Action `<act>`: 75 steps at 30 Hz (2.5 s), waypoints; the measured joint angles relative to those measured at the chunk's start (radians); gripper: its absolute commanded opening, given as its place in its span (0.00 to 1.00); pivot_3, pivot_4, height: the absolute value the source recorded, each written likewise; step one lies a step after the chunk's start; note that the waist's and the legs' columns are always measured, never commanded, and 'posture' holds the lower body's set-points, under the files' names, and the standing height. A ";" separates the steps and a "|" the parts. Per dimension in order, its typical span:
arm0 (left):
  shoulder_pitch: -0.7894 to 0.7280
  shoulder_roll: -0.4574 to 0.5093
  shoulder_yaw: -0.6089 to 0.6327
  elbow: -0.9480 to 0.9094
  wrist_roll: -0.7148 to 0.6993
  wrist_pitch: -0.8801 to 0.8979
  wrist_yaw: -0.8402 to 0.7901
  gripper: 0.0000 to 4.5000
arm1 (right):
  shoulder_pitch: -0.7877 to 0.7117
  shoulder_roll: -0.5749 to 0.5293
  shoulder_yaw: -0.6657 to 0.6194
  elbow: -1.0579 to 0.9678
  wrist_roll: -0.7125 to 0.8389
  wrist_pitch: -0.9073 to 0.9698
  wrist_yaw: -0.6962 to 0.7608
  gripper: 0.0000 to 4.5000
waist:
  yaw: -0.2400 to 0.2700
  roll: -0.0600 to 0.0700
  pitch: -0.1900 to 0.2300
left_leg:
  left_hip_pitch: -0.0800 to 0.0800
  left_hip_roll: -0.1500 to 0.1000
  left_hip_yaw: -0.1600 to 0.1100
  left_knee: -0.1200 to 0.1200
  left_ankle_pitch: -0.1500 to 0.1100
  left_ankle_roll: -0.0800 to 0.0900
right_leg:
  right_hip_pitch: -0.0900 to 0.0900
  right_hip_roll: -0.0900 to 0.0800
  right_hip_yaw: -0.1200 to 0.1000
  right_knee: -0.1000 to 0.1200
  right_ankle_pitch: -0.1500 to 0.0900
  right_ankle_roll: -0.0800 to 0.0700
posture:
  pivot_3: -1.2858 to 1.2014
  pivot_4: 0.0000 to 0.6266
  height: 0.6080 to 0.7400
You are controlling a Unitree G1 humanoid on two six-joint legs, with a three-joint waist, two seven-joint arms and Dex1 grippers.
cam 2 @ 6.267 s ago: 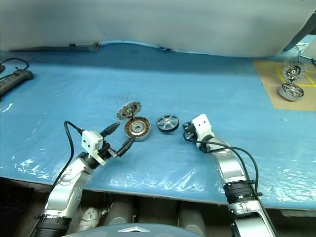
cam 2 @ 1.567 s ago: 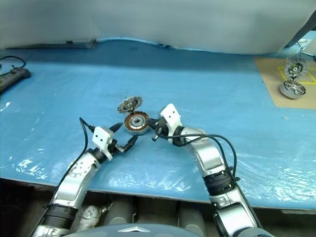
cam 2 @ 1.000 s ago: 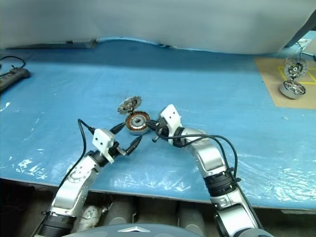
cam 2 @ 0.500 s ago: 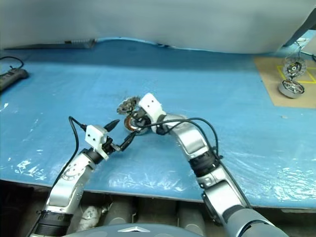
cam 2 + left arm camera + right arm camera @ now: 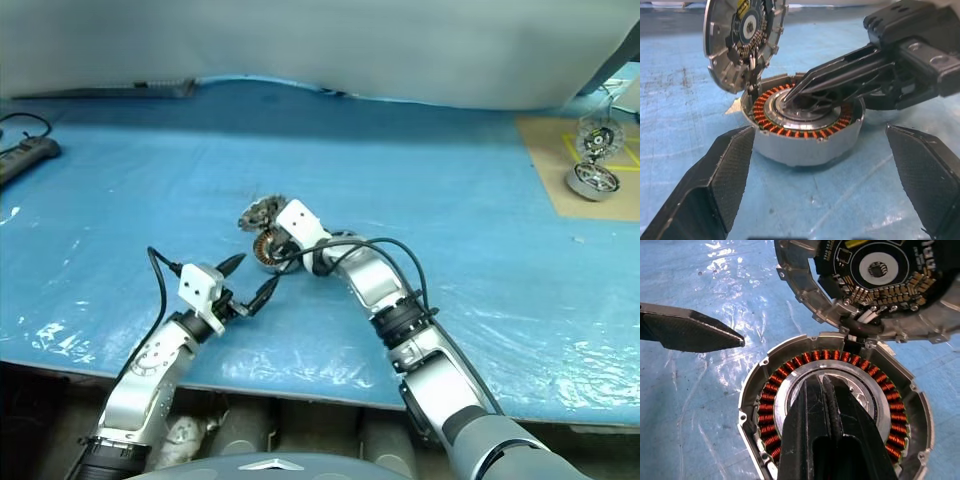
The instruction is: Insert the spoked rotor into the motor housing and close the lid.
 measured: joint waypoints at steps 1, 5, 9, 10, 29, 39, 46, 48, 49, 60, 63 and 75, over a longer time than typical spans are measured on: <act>0.000 -0.001 -0.001 -0.001 0.000 0.000 0.000 1.00 | 0.019 -0.005 -0.002 -0.026 0.003 0.008 0.003 0.00 | 0.000 0.000 0.000 | 0.000 0.000 0.000 0.000 0.000 0.000 | 0.000 0.000 0.000 0.000 0.000 0.000 | 0.52 0.24 1.00; 0.001 -0.003 -0.005 -0.001 0.001 -0.003 0.000 1.00 | 0.069 -0.012 -0.012 -0.111 0.021 0.057 0.019 0.00 | -0.002 0.000 0.000 | 0.001 0.000 0.000 0.000 0.000 0.000 | 0.000 0.000 0.000 0.001 0.000 0.000 | 0.52 0.24 1.00; -0.001 -0.006 -0.010 -0.001 0.004 -0.010 0.000 1.00 | 0.065 0.010 -0.037 -0.130 0.037 0.081 0.009 0.00 | -0.005 0.000 0.000 | 0.001 0.000 0.000 0.000 0.000 0.000 | -0.001 0.000 0.001 0.001 0.000 0.000 | 0.52 0.24 1.00; -0.001 -0.006 -0.011 -0.001 0.005 -0.010 0.000 1.00 | 0.056 0.023 -0.046 -0.130 0.038 0.082 0.001 0.00 | -0.005 0.000 0.000 | 0.001 0.000 0.000 0.000 0.000 0.000 | -0.001 0.000 0.001 0.001 0.000 0.000 | 0.52 0.24 1.00; -0.003 -0.011 -0.027 -0.001 0.019 -0.014 -0.001 1.00 | 0.031 0.055 -0.041 0.026 -0.006 -0.041 -0.055 0.00 | -0.003 0.000 0.000 | 0.002 0.000 0.000 0.000 0.000 0.000 | 0.000 0.000 0.001 0.001 0.000 0.000 | 0.52 0.24 1.00; -0.005 -0.012 -0.031 -0.001 0.022 -0.014 -0.003 1.00 | 0.035 0.051 -0.060 0.014 0.001 -0.024 -0.072 0.00 | 0.000 0.000 0.000 | 0.002 0.000 0.000 0.002 0.000 0.000 | 0.001 0.000 0.001 0.002 -0.002 -0.004 | 0.52 0.24 1.00; -0.006 -0.010 -0.033 0.000 0.023 -0.014 -0.004 1.00 | 0.042 0.035 -0.105 -0.002 0.000 0.003 -0.105 0.00 | -0.002 0.000 0.000 | 0.001 0.001 0.000 0.002 0.000 0.000 | 0.000 0.000 0.001 0.002 0.000 0.000 | 0.52 0.24 1.00; -0.007 -0.010 -0.035 0.000 0.023 -0.014 -0.004 1.00 | 0.045 0.041 -0.106 -0.020 0.001 0.019 -0.106 0.00 | -0.002 0.000 0.000 | 0.001 0.001 0.000 0.002 0.000 0.000 | 0.000 0.000 0.001 0.002 0.000 0.000 | 0.52 0.24 1.00; -0.007 -0.010 -0.036 0.000 0.023 -0.014 -0.004 1.00 | 0.050 0.042 -0.106 -0.033 0.002 0.025 -0.103 0.00 | -0.002 0.000 0.000 | 0.001 0.000 0.000 0.002 0.000 0.000 | 0.000 0.000 0.001 0.001 0.000 0.000 | 0.52 0.24 1.00; -0.005 -0.013 -0.044 -0.001 0.027 -0.014 -0.003 1.00 | 0.041 -0.057 -0.167 -0.183 0.063 0.098 -0.041 0.00 | 0.002 0.000 0.000 | 0.000 0.000 0.000 0.002 0.000 0.000 | 0.001 -0.001 0.001 0.001 0.000 0.000 | 0.52 0.24 1.00; -0.003 -0.013 -0.047 -0.001 0.034 -0.014 -0.003 1.00 | 0.039 -0.162 -0.210 -0.185 0.062 0.134 -0.034 0.14 | 0.001 0.000 0.000 | 0.000 0.000 0.000 0.002 0.000 0.000 | 0.000 0.000 0.001 0.001 0.000 0.000 | 0.52 0.24 1.00; 0.001 -0.018 -0.071 -0.001 0.040 -0.015 -0.001 1.00 | 0.087 -0.305 -0.204 -0.399 0.091 0.397 0.000 0.66 | -0.001 0.001 0.000 | 0.001 0.000 0.000 0.001 0.000 0.000 | 0.000 0.001 0.001 0.001 0.000 0.000 | 0.52 0.24 1.00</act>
